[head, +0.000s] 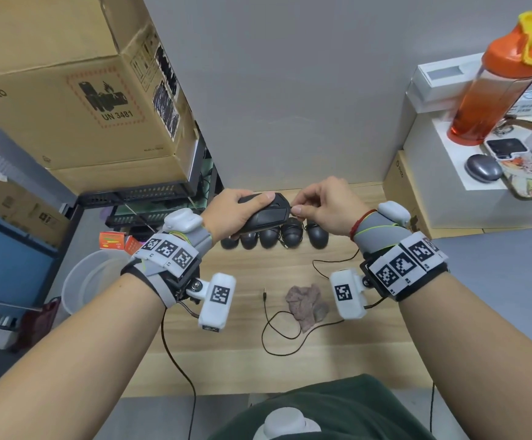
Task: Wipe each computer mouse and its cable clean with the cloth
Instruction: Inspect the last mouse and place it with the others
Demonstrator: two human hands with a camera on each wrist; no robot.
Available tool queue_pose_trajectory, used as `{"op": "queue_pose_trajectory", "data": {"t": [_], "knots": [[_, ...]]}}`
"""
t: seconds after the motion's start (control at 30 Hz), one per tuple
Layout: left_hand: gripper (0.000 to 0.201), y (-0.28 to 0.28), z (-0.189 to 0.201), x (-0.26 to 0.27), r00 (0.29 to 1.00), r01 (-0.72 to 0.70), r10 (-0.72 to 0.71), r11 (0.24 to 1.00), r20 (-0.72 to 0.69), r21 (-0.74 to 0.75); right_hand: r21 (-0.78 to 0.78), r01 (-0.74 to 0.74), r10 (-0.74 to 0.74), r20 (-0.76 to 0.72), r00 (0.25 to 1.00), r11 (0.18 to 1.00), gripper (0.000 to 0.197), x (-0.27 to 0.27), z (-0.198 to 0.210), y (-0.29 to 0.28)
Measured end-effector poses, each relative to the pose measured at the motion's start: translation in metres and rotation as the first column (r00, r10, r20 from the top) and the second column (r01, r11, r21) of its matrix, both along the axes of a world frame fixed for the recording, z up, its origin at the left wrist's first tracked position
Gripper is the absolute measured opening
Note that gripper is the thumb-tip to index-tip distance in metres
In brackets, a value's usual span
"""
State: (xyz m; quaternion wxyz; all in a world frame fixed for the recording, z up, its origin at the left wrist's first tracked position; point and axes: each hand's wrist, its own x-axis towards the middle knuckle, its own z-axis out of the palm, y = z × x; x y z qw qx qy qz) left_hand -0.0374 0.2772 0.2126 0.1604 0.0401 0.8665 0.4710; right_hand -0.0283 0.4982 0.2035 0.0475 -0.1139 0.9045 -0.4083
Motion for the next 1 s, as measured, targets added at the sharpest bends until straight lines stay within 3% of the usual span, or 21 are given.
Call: {"op": "queue_pose_trajectory", "data": {"t": [0.2, 0.3, 0.4, 0.5, 0.6, 0.7, 0.83, 0.9, 1.0], "knots": [[0.046, 0.004, 0.007, 0.002, 0.999, 0.024, -0.022, 0.998, 0.036, -0.051, 0.16, -0.033, 0.046, -0.081, 0.996, 0.987, 0.003, 0.001, 0.012, 0.001], [0.05, 0.007, 0.011, 0.005, 0.998, -0.015, 0.013, 1.0, 0.054, 0.026, 0.08, 0.017, -0.01, -0.085, 0.996, 0.997, 0.005, 0.0, 0.009, 0.005], [0.059, 0.01, 0.013, 0.007, 0.989, -0.061, 0.038, 0.985, 0.141, 0.162, -0.077, 0.19, -0.195, -0.069, 0.978, 0.979, 0.025, -0.001, -0.002, 0.005], [0.05, 0.016, 0.016, 0.011, 0.96, -0.123, 0.03, 0.937, 0.277, 0.326, -0.262, 0.333, -0.35, -0.019, 0.937, 0.906, 0.042, 0.0, -0.012, 0.0], [0.05, 0.022, 0.013, 0.013, 0.957, -0.148, 0.02, 0.89, 0.288, 0.431, -0.445, 0.295, -0.308, 0.044, 0.95, 0.846, 0.039, 0.004, -0.015, -0.006], [0.046, 0.023, 0.015, 0.012, 0.95, -0.228, 0.1, 0.871, 0.296, 0.436, -0.559, 0.268, -0.213, 0.163, 0.963, 0.784, 0.03, 0.008, -0.014, -0.01], [0.048, 0.022, 0.016, 0.014, 0.943, -0.235, 0.083, 0.85, 0.322, 0.472, -0.584, 0.269, -0.22, 0.155, 0.963, 0.766, 0.022, 0.012, -0.018, -0.009], [0.053, 0.024, 0.016, 0.015, 0.947, -0.217, 0.058, 0.841, 0.317, 0.496, -0.651, 0.354, -0.242, 0.259, 0.935, 0.671, 0.005, 0.014, -0.018, -0.013], [0.047, 0.032, 0.019, 0.017, 0.947, -0.204, 0.033, 0.828, 0.318, 0.522, -0.708, 0.464, -0.238, 0.401, 0.885, 0.533, 0.018, 0.017, -0.019, -0.019]]}}
